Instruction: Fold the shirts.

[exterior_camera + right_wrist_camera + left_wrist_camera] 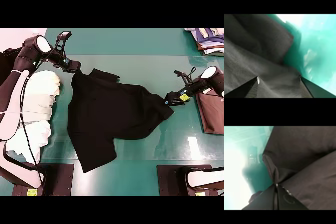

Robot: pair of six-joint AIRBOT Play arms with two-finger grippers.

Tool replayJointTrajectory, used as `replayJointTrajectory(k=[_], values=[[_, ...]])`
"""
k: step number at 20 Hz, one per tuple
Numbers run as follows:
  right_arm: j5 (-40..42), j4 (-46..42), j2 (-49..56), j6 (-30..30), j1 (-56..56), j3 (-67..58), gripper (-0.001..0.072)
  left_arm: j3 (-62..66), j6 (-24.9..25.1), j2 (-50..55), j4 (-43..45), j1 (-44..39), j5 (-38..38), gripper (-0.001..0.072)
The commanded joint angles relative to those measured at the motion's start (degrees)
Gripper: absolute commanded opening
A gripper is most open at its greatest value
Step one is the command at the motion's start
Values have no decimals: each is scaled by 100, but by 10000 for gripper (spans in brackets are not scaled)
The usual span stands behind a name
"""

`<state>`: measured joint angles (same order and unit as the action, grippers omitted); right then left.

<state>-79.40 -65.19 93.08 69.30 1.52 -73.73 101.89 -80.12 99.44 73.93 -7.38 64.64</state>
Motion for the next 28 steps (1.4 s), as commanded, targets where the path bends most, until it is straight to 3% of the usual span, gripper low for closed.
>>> replayJointTrajectory(k=[1,3,4,5,12,22,28], values=[[170,111,216,-107,-44,68,504,7,-61,2,-15,-2,50,27],[199,111,212,-260,-46,50,165,7,-59,2,-15,-2,57,27],[188,107,212,-341,-44,11,53,7,-59,2,-15,-2,57,27],[186,111,208,-382,-44,-48,20,9,-61,2,-15,-2,61,27],[-13,107,-474,-374,-46,-1283,19,629,-201,-660,306,-2,229,26],[693,55,-2966,-74,-92,-3440,19,1335,-243,-4050,369,-2,-37,27],[1075,-413,-4203,125,-92,-3580,19,1408,-251,-5265,33,-2,-599,26]])
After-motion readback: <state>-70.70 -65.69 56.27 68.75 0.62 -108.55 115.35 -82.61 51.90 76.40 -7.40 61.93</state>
